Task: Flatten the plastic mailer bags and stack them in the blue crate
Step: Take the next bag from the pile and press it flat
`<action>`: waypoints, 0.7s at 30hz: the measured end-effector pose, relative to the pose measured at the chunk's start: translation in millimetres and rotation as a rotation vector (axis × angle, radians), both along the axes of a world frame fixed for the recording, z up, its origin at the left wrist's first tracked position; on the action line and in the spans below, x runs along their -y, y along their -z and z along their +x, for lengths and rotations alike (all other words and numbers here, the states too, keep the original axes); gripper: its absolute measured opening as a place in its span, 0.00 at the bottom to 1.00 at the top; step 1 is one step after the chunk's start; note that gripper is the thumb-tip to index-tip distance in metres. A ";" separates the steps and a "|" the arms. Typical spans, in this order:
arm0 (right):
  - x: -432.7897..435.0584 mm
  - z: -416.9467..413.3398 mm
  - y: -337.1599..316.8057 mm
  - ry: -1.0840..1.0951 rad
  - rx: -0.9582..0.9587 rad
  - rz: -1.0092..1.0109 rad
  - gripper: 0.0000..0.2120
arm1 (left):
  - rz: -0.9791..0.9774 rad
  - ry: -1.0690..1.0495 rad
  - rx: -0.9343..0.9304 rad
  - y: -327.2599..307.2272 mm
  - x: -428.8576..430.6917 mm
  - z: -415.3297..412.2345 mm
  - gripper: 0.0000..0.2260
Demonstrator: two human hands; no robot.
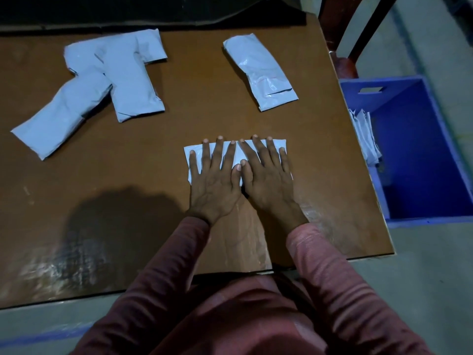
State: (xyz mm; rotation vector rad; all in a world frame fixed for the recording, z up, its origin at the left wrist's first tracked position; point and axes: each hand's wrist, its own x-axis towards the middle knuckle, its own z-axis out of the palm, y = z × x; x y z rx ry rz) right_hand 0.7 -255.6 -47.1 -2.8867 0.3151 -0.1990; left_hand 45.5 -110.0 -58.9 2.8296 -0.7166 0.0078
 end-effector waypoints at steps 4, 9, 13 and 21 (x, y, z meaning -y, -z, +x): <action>-1.2 -1.2 -8.2 -0.018 -0.046 0.018 0.25 | 0.006 0.008 -0.029 -5.5 -0.1 -1.5 0.27; -4.9 10.6 -29.9 -0.149 -0.069 -0.015 0.25 | -0.021 -0.043 -0.012 -23.6 -18.9 5.5 0.29; -33.3 32.8 -36.6 -0.302 -0.045 -0.079 0.25 | 0.007 -0.191 -0.031 -24.7 -42.3 3.2 0.31; -35.9 34.3 -9.4 -0.322 -0.073 -0.082 0.25 | 0.051 -0.153 -0.015 -3.0 -52.5 -1.9 0.28</action>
